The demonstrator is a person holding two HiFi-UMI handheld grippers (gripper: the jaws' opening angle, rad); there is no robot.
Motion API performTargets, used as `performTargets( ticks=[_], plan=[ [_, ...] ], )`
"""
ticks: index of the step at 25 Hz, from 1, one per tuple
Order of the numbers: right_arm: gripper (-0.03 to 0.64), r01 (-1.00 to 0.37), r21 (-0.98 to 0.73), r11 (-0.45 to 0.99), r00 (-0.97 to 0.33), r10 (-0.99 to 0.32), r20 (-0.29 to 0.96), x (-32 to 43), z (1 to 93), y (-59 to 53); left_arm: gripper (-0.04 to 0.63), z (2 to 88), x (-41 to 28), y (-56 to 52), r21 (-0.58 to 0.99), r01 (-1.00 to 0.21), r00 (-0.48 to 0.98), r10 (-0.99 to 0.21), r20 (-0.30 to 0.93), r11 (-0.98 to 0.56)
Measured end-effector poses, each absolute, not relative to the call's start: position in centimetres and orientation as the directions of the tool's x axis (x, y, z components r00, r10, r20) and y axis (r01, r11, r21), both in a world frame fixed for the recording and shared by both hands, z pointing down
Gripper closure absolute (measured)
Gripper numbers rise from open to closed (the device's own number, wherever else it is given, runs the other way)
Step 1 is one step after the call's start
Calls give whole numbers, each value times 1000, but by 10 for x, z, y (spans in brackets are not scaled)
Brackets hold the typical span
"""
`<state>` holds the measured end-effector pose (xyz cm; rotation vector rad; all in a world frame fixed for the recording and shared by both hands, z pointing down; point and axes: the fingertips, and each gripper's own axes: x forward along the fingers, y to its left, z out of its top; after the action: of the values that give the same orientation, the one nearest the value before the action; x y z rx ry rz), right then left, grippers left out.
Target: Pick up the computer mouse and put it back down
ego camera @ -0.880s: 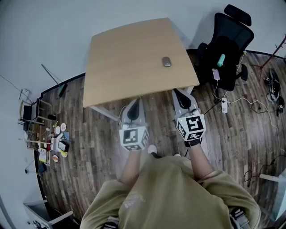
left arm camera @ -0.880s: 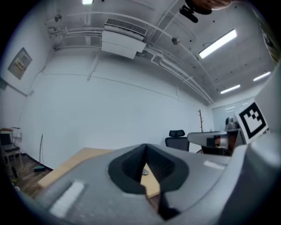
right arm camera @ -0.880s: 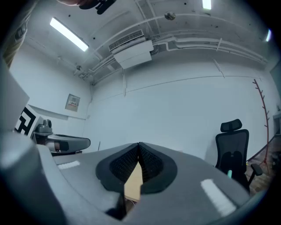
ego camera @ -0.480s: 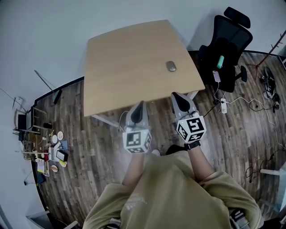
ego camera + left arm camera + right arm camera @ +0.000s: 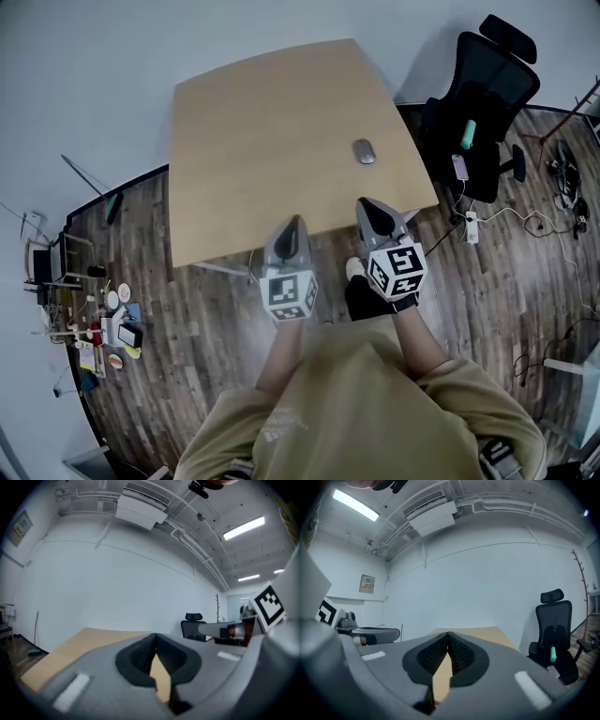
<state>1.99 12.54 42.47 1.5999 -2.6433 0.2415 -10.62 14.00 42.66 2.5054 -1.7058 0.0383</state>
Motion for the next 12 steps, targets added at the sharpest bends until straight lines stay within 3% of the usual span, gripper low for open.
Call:
performTargets(
  ticks=[12],
  plan=[
    [611,-889,-150,432,-457,-847,272,97,482,-61,594,461,-38,-26,138,-931,359,-915,186,-337]
  ],
)
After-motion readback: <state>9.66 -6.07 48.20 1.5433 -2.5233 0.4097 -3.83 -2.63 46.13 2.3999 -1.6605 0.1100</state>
